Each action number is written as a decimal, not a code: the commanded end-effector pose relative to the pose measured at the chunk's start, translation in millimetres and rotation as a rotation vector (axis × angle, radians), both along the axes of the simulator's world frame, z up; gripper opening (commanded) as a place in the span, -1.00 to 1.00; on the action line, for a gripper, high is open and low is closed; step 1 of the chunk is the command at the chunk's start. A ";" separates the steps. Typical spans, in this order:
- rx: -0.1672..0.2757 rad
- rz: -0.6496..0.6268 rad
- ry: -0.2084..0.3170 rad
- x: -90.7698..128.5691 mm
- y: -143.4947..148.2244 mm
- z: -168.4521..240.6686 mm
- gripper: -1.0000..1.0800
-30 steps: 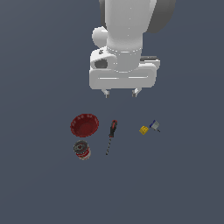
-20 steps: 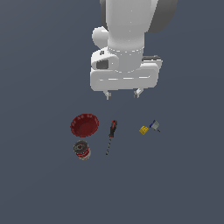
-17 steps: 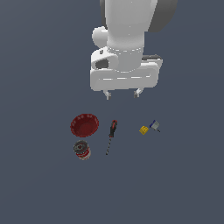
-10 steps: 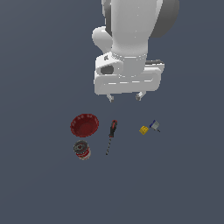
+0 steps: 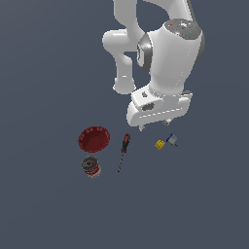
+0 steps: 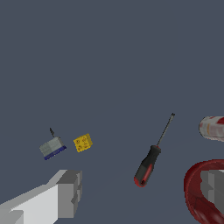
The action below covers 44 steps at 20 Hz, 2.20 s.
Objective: Pick up a designated object from a clutter of objects.
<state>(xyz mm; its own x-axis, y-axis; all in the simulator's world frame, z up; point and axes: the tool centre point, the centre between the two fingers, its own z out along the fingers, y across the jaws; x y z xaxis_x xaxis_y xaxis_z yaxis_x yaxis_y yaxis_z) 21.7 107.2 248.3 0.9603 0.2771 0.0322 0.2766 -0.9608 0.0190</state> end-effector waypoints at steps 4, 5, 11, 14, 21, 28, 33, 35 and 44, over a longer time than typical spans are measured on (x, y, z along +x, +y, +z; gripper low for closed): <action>-0.018 0.182 0.012 -12.5 59.3 -68.2 0.92; -0.020 0.217 0.014 -16.6 70.4 -80.7 0.92; -0.016 0.386 0.026 -44.6 123.6 -140.1 0.92; -0.010 0.445 0.031 -57.6 141.8 -160.3 0.92; -0.001 0.518 0.037 -75.6 163.4 -184.3 0.92; -0.001 0.518 0.039 -76.2 163.4 -189.6 0.92; -0.001 0.520 0.038 -77.2 163.6 -211.0 0.92; -0.001 0.521 0.038 -77.5 163.6 -221.1 0.92; -0.001 0.522 0.038 -77.1 164.2 -235.9 -1.00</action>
